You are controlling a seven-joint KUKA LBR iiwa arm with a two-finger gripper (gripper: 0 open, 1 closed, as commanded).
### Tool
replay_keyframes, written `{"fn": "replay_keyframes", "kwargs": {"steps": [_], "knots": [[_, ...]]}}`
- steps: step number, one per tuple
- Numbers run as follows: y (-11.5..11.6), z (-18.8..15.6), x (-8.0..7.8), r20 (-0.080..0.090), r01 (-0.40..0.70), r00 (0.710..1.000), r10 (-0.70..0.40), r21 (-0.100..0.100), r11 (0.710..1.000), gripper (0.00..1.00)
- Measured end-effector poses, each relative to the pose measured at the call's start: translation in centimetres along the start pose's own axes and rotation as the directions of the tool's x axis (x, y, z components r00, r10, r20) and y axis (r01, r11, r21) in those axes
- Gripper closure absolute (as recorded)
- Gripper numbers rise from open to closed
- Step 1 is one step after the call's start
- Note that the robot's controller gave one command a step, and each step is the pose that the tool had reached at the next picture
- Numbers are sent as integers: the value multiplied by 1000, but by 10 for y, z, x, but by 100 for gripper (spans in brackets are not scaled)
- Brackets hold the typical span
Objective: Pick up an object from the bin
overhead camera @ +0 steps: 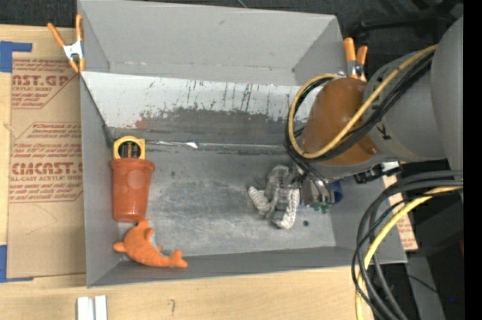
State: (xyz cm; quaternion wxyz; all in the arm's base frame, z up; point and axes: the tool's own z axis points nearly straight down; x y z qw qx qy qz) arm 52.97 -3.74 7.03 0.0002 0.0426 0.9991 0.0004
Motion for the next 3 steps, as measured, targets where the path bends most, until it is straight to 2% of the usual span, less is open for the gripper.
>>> {"fn": "replay_keyframes", "kwargs": {"steps": [1, 2, 3], "knots": [[28, -113, -33, 2, -26, 1000, 26, 0, 1000, 100], [28, -113, -33, 2, -27, 1000, 27, 0, 1000, 100], [29, -143, -35, -3, -49, 999, 49, 0, 999, 100]]}}
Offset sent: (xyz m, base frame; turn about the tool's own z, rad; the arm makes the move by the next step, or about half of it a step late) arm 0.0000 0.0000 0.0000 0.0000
